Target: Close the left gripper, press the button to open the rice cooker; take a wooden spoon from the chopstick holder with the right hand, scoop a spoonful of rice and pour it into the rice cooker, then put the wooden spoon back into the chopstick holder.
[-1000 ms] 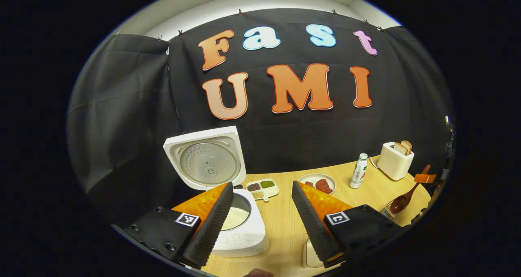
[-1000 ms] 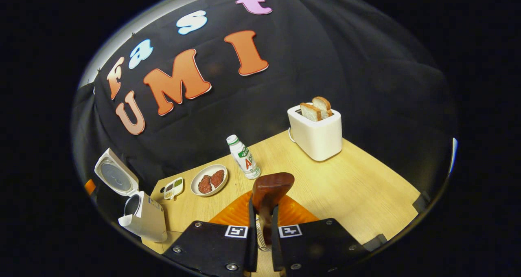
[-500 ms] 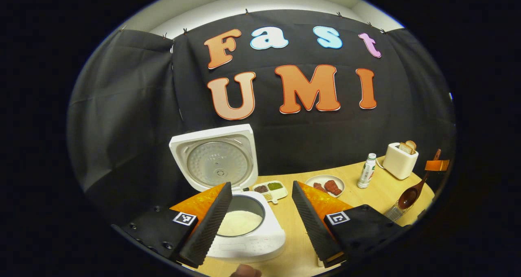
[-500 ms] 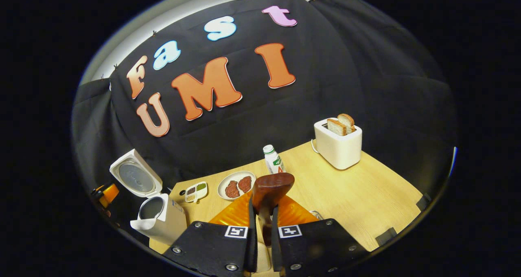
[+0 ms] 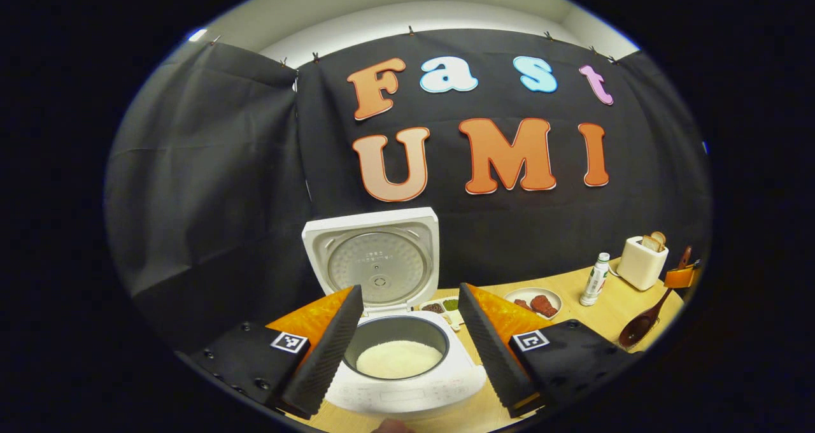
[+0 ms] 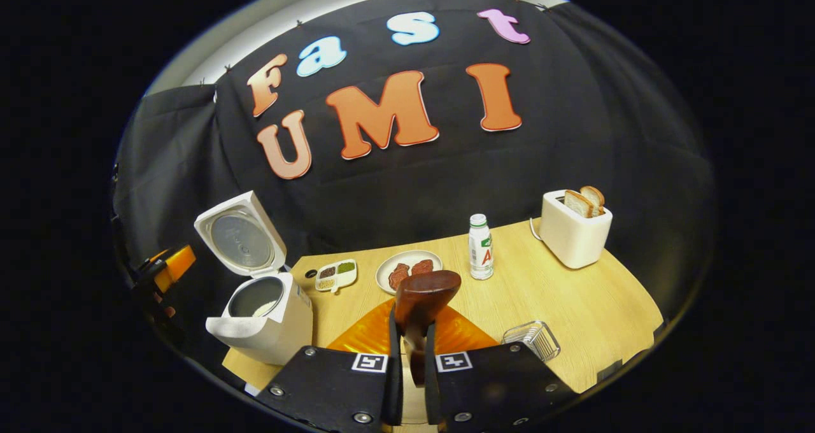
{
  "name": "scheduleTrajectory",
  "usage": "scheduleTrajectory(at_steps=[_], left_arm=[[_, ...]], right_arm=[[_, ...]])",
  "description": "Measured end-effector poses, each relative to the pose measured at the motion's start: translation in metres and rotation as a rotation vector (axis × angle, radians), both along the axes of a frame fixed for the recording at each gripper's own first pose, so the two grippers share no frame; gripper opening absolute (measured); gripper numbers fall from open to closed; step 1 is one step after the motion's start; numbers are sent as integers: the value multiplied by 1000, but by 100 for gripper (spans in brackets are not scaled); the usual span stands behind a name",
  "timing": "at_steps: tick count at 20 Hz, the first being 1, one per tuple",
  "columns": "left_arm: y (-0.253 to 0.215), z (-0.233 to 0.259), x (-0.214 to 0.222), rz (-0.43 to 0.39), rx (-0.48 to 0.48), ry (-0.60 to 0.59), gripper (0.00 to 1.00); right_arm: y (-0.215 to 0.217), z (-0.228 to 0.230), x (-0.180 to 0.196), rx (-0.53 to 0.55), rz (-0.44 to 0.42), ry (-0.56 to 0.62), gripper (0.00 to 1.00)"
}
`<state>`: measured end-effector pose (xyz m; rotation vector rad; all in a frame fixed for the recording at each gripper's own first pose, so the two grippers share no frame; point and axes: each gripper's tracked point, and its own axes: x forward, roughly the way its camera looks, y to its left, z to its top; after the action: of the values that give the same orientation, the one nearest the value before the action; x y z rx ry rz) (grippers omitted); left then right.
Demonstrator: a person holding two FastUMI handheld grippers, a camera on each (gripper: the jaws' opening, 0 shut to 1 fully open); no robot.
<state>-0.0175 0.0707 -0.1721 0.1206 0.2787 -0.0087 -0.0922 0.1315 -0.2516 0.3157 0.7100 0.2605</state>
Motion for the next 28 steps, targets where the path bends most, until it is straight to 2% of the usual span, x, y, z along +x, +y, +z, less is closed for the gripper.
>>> scheduleTrajectory(at_steps=[10, 17, 20, 22, 28], left_arm=[[25, -14, -16, 28, 4, 41, 100], [23, -15, -16, 21, 13, 50, 100], [26, -18, -17, 17, 17, 61, 100], [27, -19, -17, 5, 27, 68, 100], [28, -21, -15, -19, 34, 75, 99]], right_arm=[[46, -50, -24, -200, 214, -25, 13], [60, -69, -37, -414, 294, -149, 13], [57, -89, -50, -420, 268, -103, 13], [55, -90, -49, -428, 250, -123, 13], [73, -95, -61, -512, 301, -202, 13]])
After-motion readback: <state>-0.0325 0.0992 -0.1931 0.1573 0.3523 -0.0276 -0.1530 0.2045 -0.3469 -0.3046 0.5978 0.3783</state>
